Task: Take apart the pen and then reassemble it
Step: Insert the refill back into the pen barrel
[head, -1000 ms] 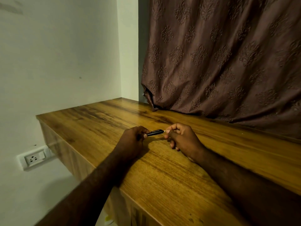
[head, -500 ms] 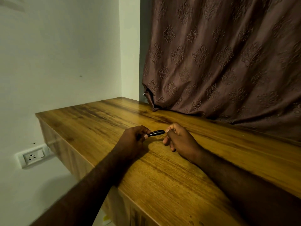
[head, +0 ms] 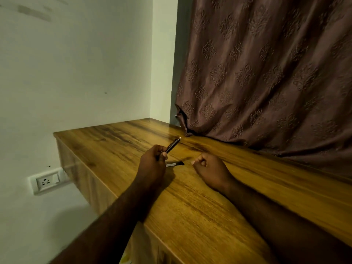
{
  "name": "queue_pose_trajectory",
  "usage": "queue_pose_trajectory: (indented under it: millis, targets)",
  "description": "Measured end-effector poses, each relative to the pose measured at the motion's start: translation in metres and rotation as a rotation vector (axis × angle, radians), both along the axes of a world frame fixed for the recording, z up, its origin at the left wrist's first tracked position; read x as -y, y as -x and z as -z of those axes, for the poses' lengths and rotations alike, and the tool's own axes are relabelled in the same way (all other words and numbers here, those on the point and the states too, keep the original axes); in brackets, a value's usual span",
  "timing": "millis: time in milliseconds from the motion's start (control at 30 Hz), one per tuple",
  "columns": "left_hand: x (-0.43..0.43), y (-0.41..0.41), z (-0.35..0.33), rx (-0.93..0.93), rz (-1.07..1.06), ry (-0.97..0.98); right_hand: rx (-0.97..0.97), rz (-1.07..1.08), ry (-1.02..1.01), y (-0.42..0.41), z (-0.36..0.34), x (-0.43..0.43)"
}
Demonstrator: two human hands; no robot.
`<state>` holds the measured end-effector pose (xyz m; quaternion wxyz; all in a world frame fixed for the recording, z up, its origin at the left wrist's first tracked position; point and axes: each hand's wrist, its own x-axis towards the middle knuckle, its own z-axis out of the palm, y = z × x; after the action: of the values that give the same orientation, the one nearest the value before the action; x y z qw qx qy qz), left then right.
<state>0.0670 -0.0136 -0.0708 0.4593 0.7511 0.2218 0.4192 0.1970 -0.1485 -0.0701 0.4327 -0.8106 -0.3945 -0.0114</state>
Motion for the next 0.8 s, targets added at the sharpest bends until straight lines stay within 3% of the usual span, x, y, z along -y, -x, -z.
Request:
queue_pose_trajectory:
  millis: [367,600,800]
  targets:
    - [-0.005,-0.003,0.0,0.019,-0.018,0.092,0.308,0.004,0.354,-0.001,0.001,-0.048]
    - [-0.007,-0.002,0.001,-0.002,-0.006,0.113,0.368,0.059,0.302,0.0,0.007,-0.049]
    - [-0.004,0.0,0.001,-0.055,0.114,0.024,0.214,0.018,0.168,0.0,0.007,-0.03]
